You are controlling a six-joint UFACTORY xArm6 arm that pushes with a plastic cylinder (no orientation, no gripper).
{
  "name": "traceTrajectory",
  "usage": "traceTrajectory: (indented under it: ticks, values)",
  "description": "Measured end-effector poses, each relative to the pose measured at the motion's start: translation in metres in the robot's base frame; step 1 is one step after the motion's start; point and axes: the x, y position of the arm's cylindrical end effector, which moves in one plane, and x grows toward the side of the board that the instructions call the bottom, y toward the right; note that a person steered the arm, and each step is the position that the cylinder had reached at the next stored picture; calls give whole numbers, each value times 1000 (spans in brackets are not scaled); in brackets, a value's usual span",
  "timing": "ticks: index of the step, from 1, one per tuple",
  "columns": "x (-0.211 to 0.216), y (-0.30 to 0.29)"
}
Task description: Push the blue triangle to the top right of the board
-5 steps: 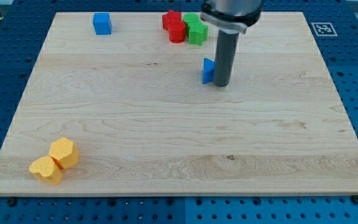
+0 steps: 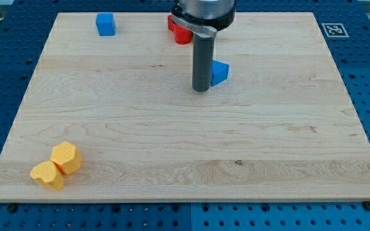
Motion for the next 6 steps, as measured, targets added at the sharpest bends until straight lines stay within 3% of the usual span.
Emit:
traceTrajectory:
  ticks: [1, 4, 6]
  values:
    - [-11, 6]
    - [-29, 106]
    - [-23, 94]
